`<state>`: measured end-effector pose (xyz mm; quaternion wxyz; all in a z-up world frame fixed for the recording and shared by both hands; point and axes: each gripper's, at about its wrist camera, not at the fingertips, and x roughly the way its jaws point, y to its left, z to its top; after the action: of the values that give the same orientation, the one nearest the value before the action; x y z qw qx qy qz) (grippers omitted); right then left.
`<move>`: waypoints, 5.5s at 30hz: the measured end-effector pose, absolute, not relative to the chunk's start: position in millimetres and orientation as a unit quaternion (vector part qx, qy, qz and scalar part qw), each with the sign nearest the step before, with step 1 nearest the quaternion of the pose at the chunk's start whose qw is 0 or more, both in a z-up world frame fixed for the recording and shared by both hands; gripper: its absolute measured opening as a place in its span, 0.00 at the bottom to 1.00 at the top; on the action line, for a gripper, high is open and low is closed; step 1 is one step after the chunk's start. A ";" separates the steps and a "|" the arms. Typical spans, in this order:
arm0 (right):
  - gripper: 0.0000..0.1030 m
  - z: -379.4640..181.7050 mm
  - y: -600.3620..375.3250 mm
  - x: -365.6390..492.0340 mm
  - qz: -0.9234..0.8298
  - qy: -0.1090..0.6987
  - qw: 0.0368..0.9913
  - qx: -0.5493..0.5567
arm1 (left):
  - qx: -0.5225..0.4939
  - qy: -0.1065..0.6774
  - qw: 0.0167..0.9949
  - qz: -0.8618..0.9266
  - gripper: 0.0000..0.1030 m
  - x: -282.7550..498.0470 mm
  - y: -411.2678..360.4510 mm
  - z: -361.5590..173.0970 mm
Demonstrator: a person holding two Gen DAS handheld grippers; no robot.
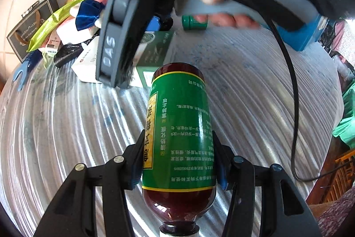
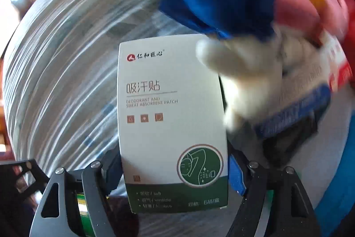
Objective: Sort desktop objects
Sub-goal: 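Grasp the green-labelled brown bottle with the left tool while the right tool grasps a white patch box, then carry the white patch box into the blue crate while the left tool drops the brown bottle in, then move both open tools back over the pile on the table, then grasp the green wipes pack with the right tool while the left tool grasps a pink tissue pack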
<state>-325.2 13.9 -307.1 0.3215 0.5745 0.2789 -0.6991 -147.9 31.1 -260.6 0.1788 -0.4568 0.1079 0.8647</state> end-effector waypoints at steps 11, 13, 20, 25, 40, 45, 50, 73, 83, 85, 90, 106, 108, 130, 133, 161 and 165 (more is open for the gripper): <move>0.74 -275.0 60.1 -301.0 -0.781 0.123 0.274 0.547 | -0.442 0.107 0.190 0.870 0.49 -134.9 -1.5 -246.1; 0.74 -258.2 73.7 -296.1 -0.797 0.081 0.266 0.537 | -0.435 0.107 0.188 0.874 0.49 -134.1 -7.4 -240.1; 0.74 -163.4 123.4 -287.7 -0.857 0.004 0.225 0.463 | -0.379 0.125 0.179 0.899 0.49 -149.1 -24.9 -180.1; 0.74 -78.6 150.6 -267.7 -0.906 -0.038 0.177 0.382 | -0.307 0.141 0.202 0.920 0.49 -175.8 -13.1 -116.6; 0.74 84.1 384.0 -169.9 -0.975 -0.103 -0.043 0.192 | -0.109 0.152 0.332 0.925 0.49 -222.5 217.1 73.9; 0.75 84.0 451.5 -181.8 -0.971 -0.110 -0.075 0.196 | -0.110 0.156 0.319 0.928 0.49 -225.7 301.6 90.8; 0.76 92.5 505.5 -184.8 -0.969 -0.127 -0.084 0.196 | -0.141 0.152 0.291 0.934 0.49 -239.4 344.6 93.2; 1.00 99.6 510.6 -145.3 -0.975 -0.159 -0.046 0.145 | -0.130 0.101 0.106 0.981 0.94 -218.0 328.7 99.9; 1.00 96.9 484.5 -131.3 -0.974 -0.159 -0.045 0.155 | -0.131 0.074 0.099 0.984 0.94 -209.0 286.5 94.8; 1.00 100.2 473.8 -126.5 -0.975 -0.154 -0.050 0.154 | -0.133 0.073 0.101 0.983 0.94 -207.5 275.8 94.0; 1.00 107.2 438.7 -119.4 -0.977 -0.148 -0.047 0.148 | -0.127 0.082 0.088 0.985 0.94 -196.8 236.3 91.7; 1.00 75.9 323.8 -80.2 -0.975 -0.117 -0.043 0.185 | -0.192 0.103 0.134 0.967 0.94 -138.5 162.3 20.4; 1.00 72.2 321.7 -73.4 -0.975 -0.112 -0.042 0.189 | -0.194 0.106 0.131 0.966 0.94 -128.9 157.1 15.1; 1.00 47.4 275.8 -110.9 -0.973 -0.076 0.098 0.195 | -0.251 0.102 0.011 0.963 0.94 -109.6 40.5 -61.2; 1.00 41.1 245.4 -145.1 -0.967 -0.068 0.116 0.216 | -0.269 0.109 0.003 0.957 0.94 -129.3 8.4 -71.7; 0.99 -139.9 -34.2 -399.0 -0.813 0.252 0.371 0.371 | -0.354 0.057 -0.062 0.931 0.94 -281.2 -117.7 -157.8; 0.98 -183.0 -90.5 -426.0 -0.766 0.365 0.388 0.361 | -0.372 0.034 -0.075 0.924 0.94 -289.1 -138.1 -172.3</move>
<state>-426.0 -90.5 -183.0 0.3876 0.3606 0.3651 -0.7658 -289.1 -138.1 -172.3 -0.0745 -0.3725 0.0339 0.9244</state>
